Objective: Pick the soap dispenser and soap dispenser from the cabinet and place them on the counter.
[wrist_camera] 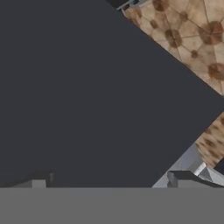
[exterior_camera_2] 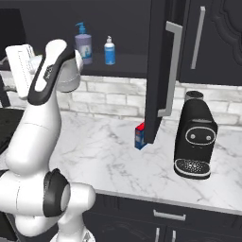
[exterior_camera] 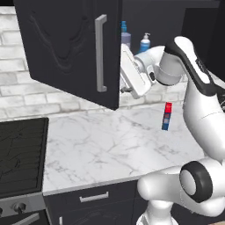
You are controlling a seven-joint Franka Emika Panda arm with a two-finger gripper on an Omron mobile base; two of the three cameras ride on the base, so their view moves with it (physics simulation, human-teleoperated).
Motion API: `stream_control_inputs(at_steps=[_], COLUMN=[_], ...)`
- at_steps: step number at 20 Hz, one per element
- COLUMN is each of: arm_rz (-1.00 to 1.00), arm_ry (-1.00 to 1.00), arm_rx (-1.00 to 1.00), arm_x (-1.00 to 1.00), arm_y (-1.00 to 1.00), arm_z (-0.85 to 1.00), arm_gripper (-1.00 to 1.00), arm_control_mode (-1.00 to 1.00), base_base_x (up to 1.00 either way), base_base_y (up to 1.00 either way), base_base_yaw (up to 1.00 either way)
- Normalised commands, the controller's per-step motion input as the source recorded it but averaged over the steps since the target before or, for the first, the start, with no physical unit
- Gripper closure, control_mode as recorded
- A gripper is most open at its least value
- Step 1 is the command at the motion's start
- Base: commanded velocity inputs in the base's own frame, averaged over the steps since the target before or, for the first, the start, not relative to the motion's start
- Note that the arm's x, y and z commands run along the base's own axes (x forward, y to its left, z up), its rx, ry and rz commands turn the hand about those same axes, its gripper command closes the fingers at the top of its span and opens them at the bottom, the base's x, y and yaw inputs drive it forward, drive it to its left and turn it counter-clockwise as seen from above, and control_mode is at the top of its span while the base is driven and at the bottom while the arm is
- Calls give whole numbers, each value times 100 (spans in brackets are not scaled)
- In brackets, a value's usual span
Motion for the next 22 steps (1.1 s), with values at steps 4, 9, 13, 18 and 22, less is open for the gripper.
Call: stream_control_inputs(at_steps=[4,9,13,18,22], arm_rz=[-2,-1,0,0,0], arm_ry=[-3,0,0,0,0], arm_rx=[0,1,2,1,1], arm_x=[-38,-32,-28,-29,-29], arm_y=[51,48,44,46,47], arm_z=[-19,-22,-23,-24,-23], arm_gripper=[-100,-100,-100,-100,-100], arm_control_mode=[-100,-100,-100,-100,-100], base_base_x=[0,0,0,0,0], base_base_y=[0,0,0,0,0], base_base_yaw=[0,0,0,0,0])
